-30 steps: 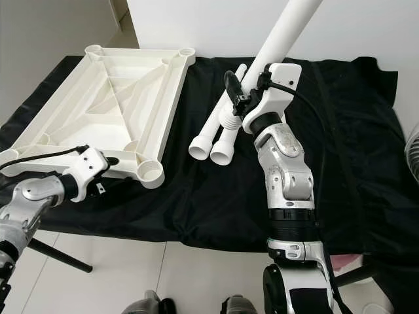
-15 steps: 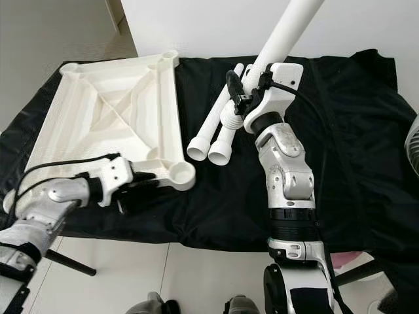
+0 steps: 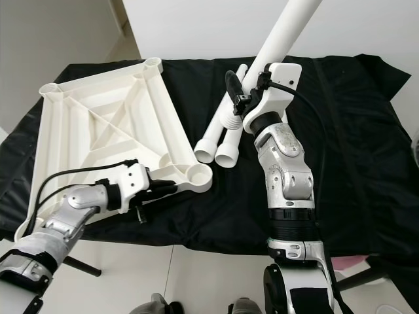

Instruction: Building children table

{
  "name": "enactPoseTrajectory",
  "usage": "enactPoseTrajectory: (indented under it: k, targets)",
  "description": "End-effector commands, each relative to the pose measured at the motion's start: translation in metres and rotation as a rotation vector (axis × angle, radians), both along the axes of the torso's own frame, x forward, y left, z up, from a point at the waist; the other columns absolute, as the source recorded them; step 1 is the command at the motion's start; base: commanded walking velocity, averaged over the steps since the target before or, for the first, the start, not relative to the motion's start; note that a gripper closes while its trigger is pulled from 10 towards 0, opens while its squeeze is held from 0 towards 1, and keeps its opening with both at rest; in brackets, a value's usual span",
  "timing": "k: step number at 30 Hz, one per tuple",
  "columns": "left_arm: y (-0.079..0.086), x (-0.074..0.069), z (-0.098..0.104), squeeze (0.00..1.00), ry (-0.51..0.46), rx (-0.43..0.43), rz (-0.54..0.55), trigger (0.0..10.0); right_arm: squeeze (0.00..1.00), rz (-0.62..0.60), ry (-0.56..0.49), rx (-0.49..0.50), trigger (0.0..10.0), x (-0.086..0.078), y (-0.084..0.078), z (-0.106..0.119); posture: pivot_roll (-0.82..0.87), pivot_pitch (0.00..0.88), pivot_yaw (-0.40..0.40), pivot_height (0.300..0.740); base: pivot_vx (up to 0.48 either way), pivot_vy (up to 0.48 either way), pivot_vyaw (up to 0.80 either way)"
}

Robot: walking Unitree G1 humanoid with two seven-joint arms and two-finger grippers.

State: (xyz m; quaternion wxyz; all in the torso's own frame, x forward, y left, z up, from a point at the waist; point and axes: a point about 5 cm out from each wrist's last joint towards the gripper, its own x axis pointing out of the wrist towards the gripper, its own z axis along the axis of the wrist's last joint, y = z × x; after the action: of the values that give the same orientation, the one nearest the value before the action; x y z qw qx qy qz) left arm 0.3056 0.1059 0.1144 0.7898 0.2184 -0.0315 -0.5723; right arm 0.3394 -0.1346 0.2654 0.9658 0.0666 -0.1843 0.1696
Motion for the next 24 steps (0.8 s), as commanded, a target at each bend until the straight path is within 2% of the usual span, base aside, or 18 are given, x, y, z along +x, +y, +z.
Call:
enactPoseTrajectory:
  k: [1, 2, 3, 6, 8, 9, 10, 11, 13, 15, 17, 20, 22, 23, 24]
  targets:
    - [-0.014, -0.013, -0.021, 0.44, 0.092, -0.022, -0.014, 10.0, 0.0, 0.006, 0.009, -0.02, 10.0, -0.001, 0.004, -0.002, -0.13, 0.098, 0.121, 0.74, 0.0, 0.0, 0.0]
    - [-0.014, -0.013, -0.021, 0.44, 0.092, -0.022, -0.014, 10.0, 0.0, 0.006, 0.009, -0.02, 10.0, -0.001, 0.004, -0.002, -0.13, 0.098, 0.121, 0.74, 0.0, 0.0, 0.0]
    - [-0.014, -0.013, -0.019, 1.0, 0.106, -0.047, -0.006, 10.0, 0.0, 0.007, 0.022, -0.033, 10.0, 0.0, 0.006, -0.005, -0.13, 0.098, 0.121, 0.74, 0.0, 0.0, 0.0]
    - [-0.013, -0.014, -0.015, 1.0, 0.109, -0.065, -0.003, 10.0, 0.0, 0.009, 0.036, -0.045, 10.0, 0.0, 0.007, -0.007, -0.12, 0.101, 0.119, 0.74, 0.0, 0.0, 0.0]
    - [-0.004, -0.014, -0.006, 1.0, 0.067, -0.056, 0.012, 10.0, 0.0, 0.011, 0.069, -0.072, 10.0, 0.002, 0.009, -0.012, -0.11, 0.108, 0.114, 0.74, 0.0, 0.0, 0.0]
    - [0.0, -0.014, 0.0, 0.73, 0.054, -0.048, 0.016, 10.0, 0.0, 0.013, 0.082, -0.083, 10.0, 0.002, 0.009, -0.014, -0.11, 0.109, 0.115, 0.74, 0.0, 0.0, 0.0]
    - [0.0, -0.014, 0.0, 0.73, 0.054, -0.048, 0.016, 10.0, 0.0, 0.013, 0.082, -0.083, 10.0, 0.002, 0.009, -0.014, -0.11, 0.109, 0.115, 0.74, 0.0, 0.0, 0.0]
    - [0.003, -0.015, 0.003, 0.0, 0.049, -0.042, 0.017, 10.0, 0.0, 0.013, 0.088, -0.089, 10.0, 0.003, 0.009, -0.015, -0.11, 0.109, 0.115, 0.74, 0.0, 0.0, 0.0]
    - [0.007, -0.015, 0.007, 0.0, 0.039, -0.027, 0.013, 10.0, 0.0, 0.017, 0.089, -0.098, 10.0, 0.003, 0.01, -0.015, -0.11, 0.109, 0.115, 0.74, 0.0, 0.0, 0.0]
    - [0.021, -0.015, 0.019, 0.0, -0.021, 0.028, 0.025, 10.0, 0.0, 0.034, 0.089, -0.123, 10.0, 0.003, 0.014, -0.018, -0.09, 0.109, 0.111, 0.74, 0.0, 0.0, 0.0]
    - [0.023, -0.015, 0.021, 0.0, -0.039, 0.033, 0.033, 10.0, 0.0, 0.037, 0.089, -0.126, 10.0, 0.003, 0.014, -0.018, -0.09, 0.109, 0.111, 0.74, 0.0, 0.0, 0.0]
    - [0.039, -0.012, 0.031, 0.0, -0.062, 0.061, 0.082, 10.0, 0.0, 0.05, 0.085, -0.142, 10.0, 0.003, 0.018, -0.021, -0.09, 0.109, 0.109, 0.74, 0.0, 0.0, 0.0]
    - [0.044, -0.01, 0.034, 0.0, -0.066, 0.061, 0.104, 10.0, 0.0, 0.054, 0.085, -0.146, 10.0, 0.003, 0.02, -0.021, -0.09, 0.109, 0.109, 0.74, 0.0, 0.0, 0.0]
    - [0.053, -0.009, 0.041, 0.0, -0.08, 0.06, 0.139, 10.0, 0.0, 0.058, 0.081, -0.155, 10.0, 0.003, 0.021, -0.022, -0.08, 0.11, 0.106, 0.74, 0.0, 0.0, 0.0]
    - [0.053, -0.009, 0.041, 0.0, -0.08, 0.06, 0.139, 10.0, 0.0, 0.058, 0.081, -0.155, 10.0, 0.003, 0.021, -0.022, -0.08, 0.11, 0.106, 0.74, 0.0, 0.0, 0.0]
